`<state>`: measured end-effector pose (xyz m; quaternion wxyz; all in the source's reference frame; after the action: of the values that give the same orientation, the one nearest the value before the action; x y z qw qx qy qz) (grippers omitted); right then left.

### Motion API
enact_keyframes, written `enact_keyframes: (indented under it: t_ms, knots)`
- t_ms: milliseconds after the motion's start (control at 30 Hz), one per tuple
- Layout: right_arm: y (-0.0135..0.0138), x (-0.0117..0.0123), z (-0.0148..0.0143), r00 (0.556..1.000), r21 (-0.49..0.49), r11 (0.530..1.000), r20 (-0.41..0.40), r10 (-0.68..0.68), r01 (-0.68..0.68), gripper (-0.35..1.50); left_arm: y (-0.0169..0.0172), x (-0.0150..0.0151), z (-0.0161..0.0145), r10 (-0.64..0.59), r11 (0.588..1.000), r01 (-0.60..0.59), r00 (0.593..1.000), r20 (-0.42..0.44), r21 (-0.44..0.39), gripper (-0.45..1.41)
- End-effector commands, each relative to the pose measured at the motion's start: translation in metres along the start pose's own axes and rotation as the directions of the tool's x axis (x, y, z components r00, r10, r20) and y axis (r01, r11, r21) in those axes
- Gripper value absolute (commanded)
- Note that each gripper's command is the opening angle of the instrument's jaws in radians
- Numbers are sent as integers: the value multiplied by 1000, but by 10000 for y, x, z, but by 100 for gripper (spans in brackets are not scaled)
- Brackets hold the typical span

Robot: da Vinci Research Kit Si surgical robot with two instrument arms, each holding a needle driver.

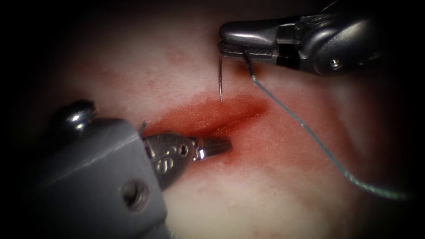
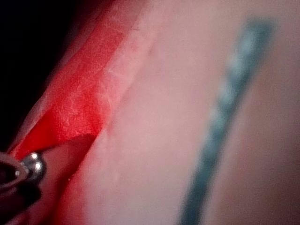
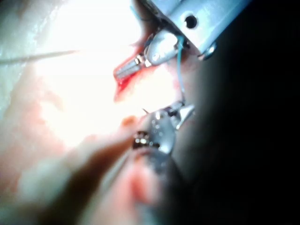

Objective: Wound Closure
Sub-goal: Throw the needle through the top of the incision.

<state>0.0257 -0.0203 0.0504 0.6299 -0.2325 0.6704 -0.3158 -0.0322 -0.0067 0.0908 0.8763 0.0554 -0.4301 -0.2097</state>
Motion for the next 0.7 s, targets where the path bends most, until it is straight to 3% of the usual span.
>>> enact_keyframes:
  t_ms: [33, 700]
  knots:
    - [9, -2, 15, 1000, 3, 1000, -13, -7, 7, 10, 8, -8, 3, 3, 1000, -3, 1000, 3, -3, -38]
    - [-8, 7, 11, 998, 60, 998, -61, 25, -22, 12, 9, -8, 1, -3, 1000, 3, 1000, 4, -7, -33]
